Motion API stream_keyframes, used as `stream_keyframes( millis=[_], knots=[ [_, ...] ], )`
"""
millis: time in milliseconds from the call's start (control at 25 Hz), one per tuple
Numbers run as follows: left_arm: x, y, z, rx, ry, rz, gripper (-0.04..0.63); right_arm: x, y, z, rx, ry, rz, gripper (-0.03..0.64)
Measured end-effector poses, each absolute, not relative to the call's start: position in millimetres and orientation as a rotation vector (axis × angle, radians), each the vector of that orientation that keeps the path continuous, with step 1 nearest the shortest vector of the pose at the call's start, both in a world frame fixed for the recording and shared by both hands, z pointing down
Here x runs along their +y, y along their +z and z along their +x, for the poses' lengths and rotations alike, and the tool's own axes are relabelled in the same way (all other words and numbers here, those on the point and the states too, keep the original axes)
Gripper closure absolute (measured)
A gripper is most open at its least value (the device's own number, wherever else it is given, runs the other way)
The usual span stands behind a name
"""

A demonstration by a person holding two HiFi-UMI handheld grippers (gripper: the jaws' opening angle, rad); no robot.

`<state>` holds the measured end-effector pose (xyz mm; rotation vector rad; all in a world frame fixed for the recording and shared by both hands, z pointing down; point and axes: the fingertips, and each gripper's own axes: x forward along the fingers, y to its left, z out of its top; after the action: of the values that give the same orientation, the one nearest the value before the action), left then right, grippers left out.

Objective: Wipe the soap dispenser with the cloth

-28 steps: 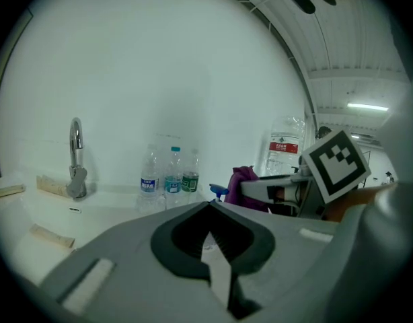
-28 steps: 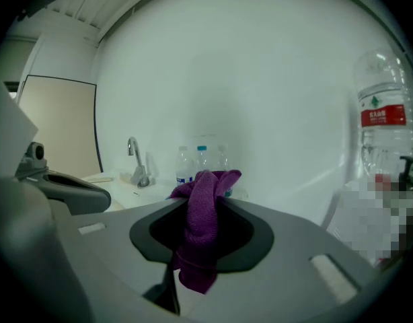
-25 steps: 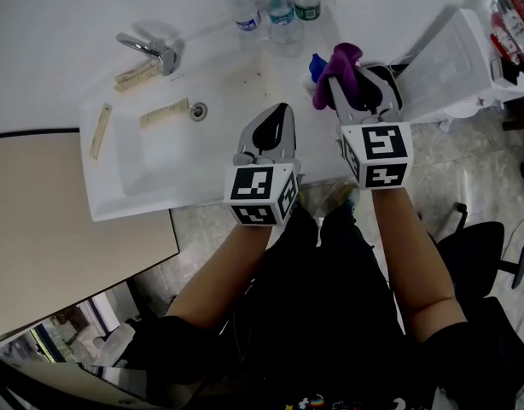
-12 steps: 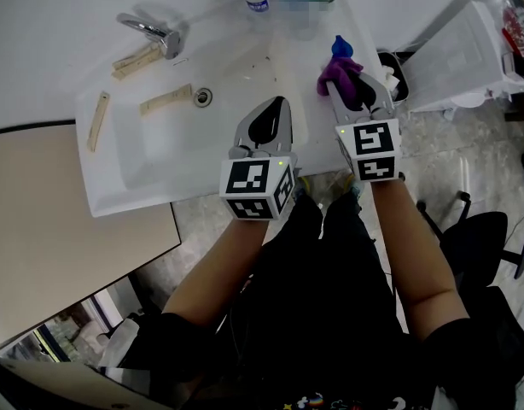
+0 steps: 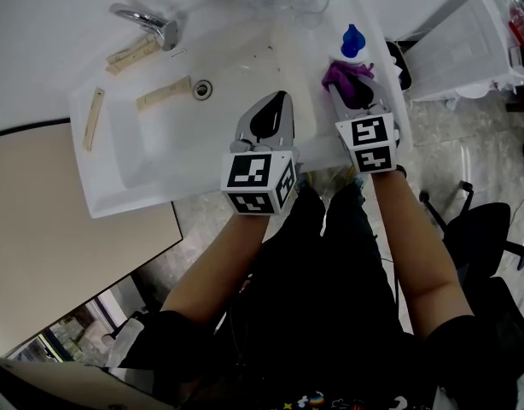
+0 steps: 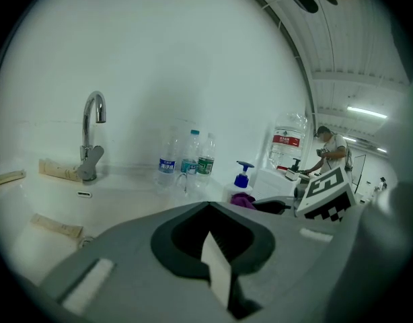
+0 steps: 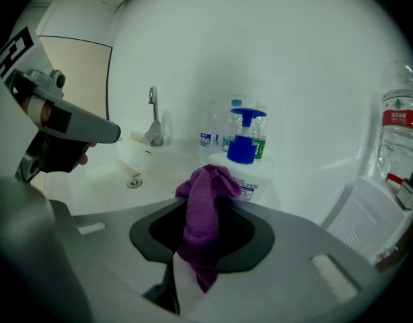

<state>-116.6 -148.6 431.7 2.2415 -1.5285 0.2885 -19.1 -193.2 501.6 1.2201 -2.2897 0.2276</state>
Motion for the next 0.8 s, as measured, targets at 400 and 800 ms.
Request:
stream_keyframes(
  millis=[400, 800],
  knots=[
    [-158, 410, -123, -1.509, 0.238, 2.292, 0.595, -201, 422, -47, -2.401, 0.166, 1.318, 0.485],
    [-163, 414, -140, -1.519, 0.247, 2.282, 0.595, -218, 434, -67, -2.404, 0.177, 1.359, 0.483]
  ],
)
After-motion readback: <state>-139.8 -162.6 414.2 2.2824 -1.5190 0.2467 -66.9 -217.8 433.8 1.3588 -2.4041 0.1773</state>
